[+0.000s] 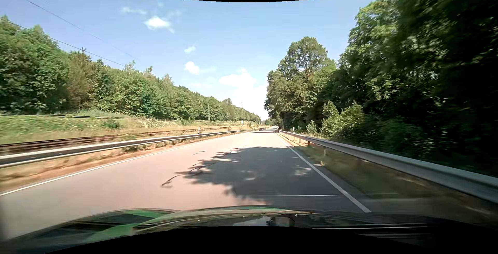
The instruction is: Follow the waypoints while adhering to traffic rules and regulations
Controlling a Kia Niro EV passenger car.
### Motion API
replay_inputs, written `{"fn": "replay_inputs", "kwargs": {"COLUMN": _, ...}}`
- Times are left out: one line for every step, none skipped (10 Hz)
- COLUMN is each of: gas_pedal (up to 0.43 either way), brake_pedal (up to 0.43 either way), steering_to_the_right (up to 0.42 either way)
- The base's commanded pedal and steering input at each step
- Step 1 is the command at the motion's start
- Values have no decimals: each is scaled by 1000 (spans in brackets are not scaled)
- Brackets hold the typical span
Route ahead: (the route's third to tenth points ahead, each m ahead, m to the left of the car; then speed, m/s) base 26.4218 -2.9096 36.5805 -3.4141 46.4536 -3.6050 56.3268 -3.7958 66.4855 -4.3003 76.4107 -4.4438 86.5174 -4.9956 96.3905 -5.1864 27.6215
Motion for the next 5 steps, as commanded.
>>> {"fn": "replay_inputs", "kwargs": {"gas_pedal": 197, "brake_pedal": 0, "steering_to_the_right": 4}}
{"fn": "replay_inputs", "kwargs": {"gas_pedal": 197, "brake_pedal": 0, "steering_to_the_right": 4}}
{"fn": "replay_inputs", "kwargs": {"gas_pedal": 209, "brake_pedal": 0, "steering_to_the_right": 5}}
{"fn": "replay_inputs", "kwargs": {"gas_pedal": 220, "brake_pedal": 0, "steering_to_the_right": 4}}
{"fn": "replay_inputs", "kwargs": {"gas_pedal": 248, "brake_pedal": 0, "steering_to_the_right": 4}}
